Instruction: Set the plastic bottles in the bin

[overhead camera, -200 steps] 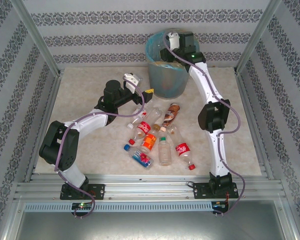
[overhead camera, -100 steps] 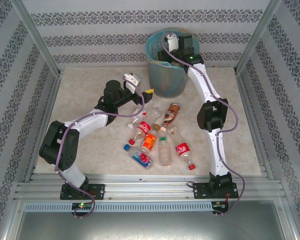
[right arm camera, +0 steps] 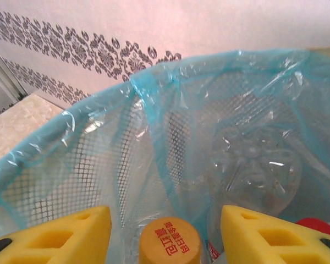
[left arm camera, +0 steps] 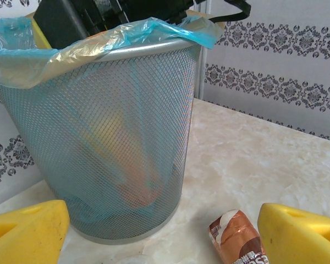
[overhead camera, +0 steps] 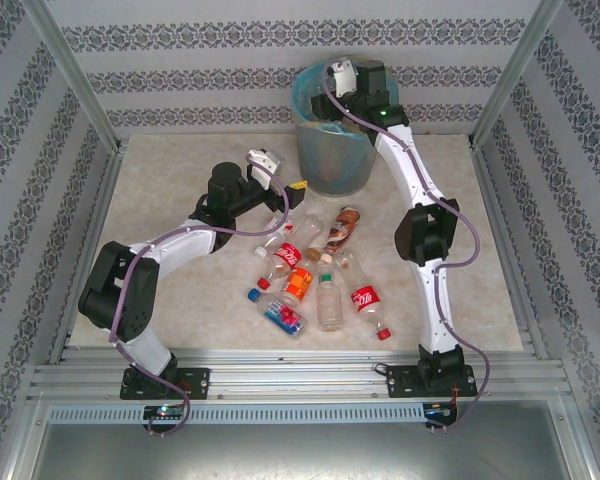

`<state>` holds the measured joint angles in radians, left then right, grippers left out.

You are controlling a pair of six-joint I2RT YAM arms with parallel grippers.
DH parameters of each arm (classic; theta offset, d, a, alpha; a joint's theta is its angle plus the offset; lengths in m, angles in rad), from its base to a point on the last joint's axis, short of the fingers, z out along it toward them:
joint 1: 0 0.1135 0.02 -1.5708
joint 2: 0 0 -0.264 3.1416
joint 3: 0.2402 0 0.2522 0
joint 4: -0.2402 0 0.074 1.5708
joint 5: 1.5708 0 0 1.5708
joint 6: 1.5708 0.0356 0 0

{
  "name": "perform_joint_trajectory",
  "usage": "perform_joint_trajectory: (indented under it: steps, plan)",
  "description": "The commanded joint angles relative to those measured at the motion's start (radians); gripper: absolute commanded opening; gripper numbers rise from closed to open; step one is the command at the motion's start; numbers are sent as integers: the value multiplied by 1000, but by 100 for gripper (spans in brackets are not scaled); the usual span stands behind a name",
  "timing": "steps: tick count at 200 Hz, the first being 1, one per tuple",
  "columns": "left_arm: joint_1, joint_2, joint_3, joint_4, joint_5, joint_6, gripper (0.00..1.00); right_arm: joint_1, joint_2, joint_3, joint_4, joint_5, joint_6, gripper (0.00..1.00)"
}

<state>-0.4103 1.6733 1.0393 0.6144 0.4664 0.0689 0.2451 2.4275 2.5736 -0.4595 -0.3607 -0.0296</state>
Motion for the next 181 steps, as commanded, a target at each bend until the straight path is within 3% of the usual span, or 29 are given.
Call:
perform_joint_trajectory:
  steps: [1,55,97,122,150,181]
  plan:
    - [8,-5,-3,36,15,-17,90,8,-45,-15,11,-19,4,48]
    - [7,-7,-12,23,3,-4,89,-5,-68,-148,-13,-24,-11,25]
    - [8,-12,-25,31,3,-17,89,-27,-58,-175,-11,-41,24,22]
    - [8,-15,-21,31,3,-14,89,-25,-54,-121,-14,-46,28,28]
    - [8,-32,-5,15,-3,-18,90,-18,-52,10,-35,-34,39,58]
    - [8,-92,28,-113,-53,-43,91,0,-102,100,-30,-17,50,71]
